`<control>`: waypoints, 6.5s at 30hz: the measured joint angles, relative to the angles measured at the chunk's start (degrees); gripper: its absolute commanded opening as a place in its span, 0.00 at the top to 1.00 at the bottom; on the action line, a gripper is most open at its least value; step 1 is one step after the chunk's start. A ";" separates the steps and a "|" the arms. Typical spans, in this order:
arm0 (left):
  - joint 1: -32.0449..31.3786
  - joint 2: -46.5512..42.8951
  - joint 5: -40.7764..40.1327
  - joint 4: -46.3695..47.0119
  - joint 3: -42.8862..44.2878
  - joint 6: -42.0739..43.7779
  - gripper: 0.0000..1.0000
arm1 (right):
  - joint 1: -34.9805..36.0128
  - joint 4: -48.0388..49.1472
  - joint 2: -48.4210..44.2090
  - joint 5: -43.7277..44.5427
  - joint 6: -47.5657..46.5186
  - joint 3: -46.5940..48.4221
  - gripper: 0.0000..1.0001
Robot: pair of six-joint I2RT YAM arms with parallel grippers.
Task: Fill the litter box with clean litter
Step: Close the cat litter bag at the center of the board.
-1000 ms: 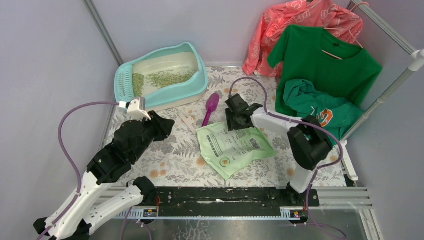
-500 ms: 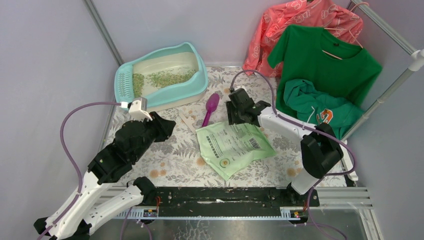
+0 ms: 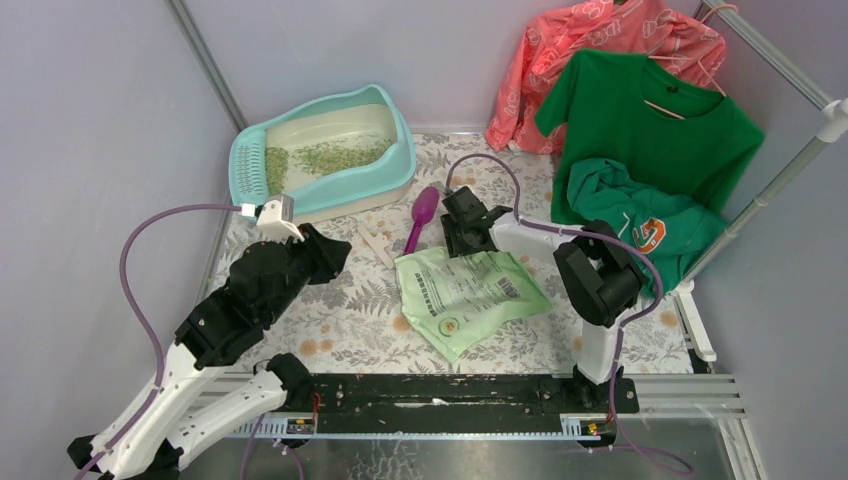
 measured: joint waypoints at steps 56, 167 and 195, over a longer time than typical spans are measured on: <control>-35.01 37.57 2.64 29.79 -15.23 -17.73 0.65 | 15.06 -6.21 -51.98 2.38 26.01 -44.98 0.53; 4.87 18.12 10.51 21.57 -18.36 -4.76 0.59 | 48.96 -28.13 -4.50 42.34 33.33 -13.11 0.57; 13.81 35.01 30.25 38.25 -19.91 -3.30 0.50 | 36.39 -20.20 -48.89 16.87 18.36 -30.69 0.23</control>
